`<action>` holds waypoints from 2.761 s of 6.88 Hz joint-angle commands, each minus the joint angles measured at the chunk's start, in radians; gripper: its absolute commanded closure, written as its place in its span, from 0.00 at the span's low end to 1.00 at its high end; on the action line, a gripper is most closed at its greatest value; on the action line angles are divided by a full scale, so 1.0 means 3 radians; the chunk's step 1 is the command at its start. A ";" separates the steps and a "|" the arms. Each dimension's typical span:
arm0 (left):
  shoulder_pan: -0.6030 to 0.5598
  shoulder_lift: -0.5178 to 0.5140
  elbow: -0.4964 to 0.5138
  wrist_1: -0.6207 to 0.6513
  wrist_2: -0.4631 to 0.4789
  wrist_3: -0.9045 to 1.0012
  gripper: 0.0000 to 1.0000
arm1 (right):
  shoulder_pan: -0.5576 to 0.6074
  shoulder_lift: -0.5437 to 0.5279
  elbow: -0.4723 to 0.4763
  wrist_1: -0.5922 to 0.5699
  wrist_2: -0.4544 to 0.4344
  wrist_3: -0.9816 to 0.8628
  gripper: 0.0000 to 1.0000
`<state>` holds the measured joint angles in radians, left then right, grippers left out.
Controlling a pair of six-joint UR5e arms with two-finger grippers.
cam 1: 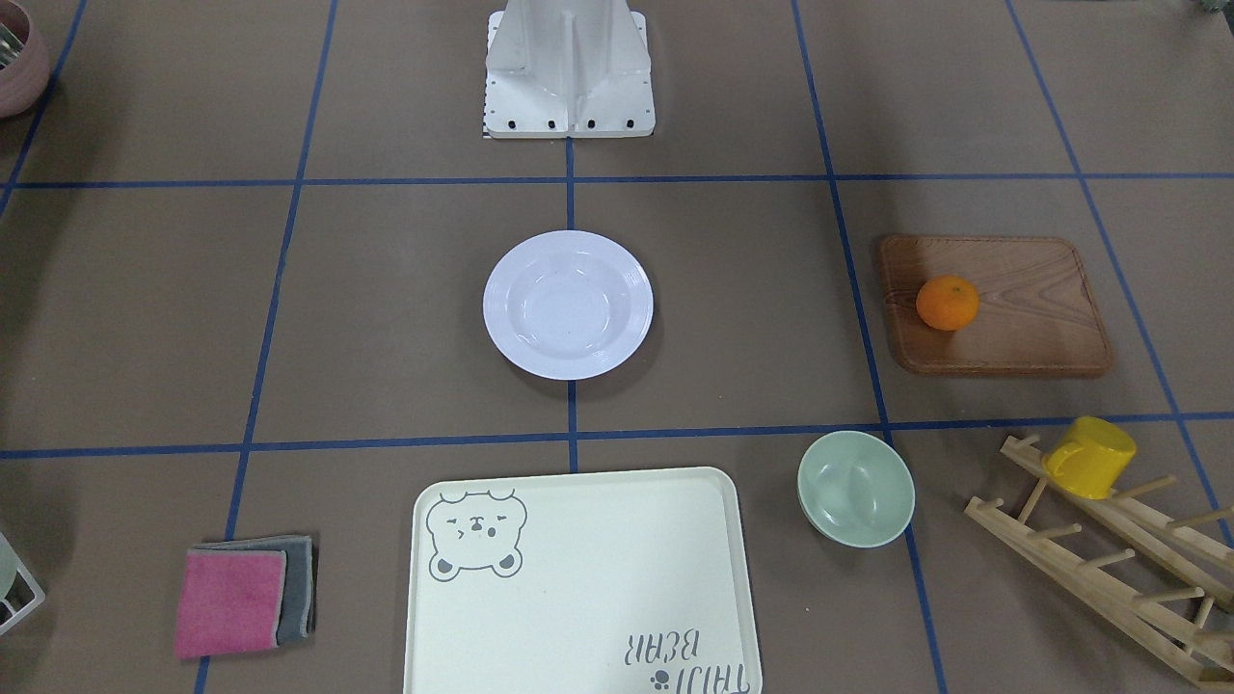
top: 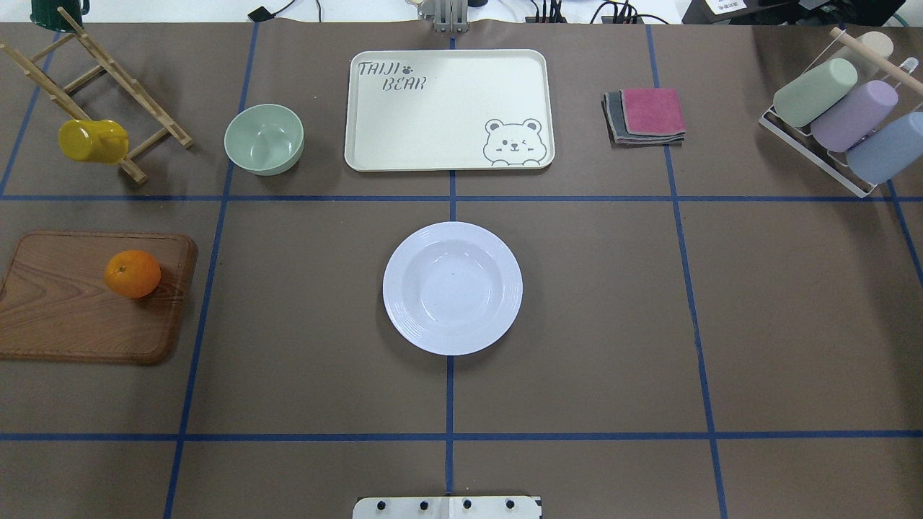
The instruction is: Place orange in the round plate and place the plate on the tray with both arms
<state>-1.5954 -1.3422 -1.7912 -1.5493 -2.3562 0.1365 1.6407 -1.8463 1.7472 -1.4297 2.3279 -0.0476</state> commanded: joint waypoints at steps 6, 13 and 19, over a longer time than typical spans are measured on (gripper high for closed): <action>0.0011 -0.0133 0.0024 -0.0819 -0.0021 0.0067 0.01 | -0.0059 0.0023 0.0020 0.0762 0.0115 -0.0005 0.00; 0.0888 -0.0348 -0.0037 -0.1701 -0.0438 -0.1115 0.01 | -0.0860 0.0274 0.0153 0.1676 0.0310 0.0875 0.00; 0.2361 -0.0721 0.0003 -0.2005 0.0981 -0.2710 0.01 | -0.1655 0.0253 0.0378 0.1682 -0.0519 0.1948 0.00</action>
<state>-0.9525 -1.5405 -1.7982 -2.1535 -2.1148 -0.6387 1.1507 -1.7694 1.8600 -0.9252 2.1767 0.5332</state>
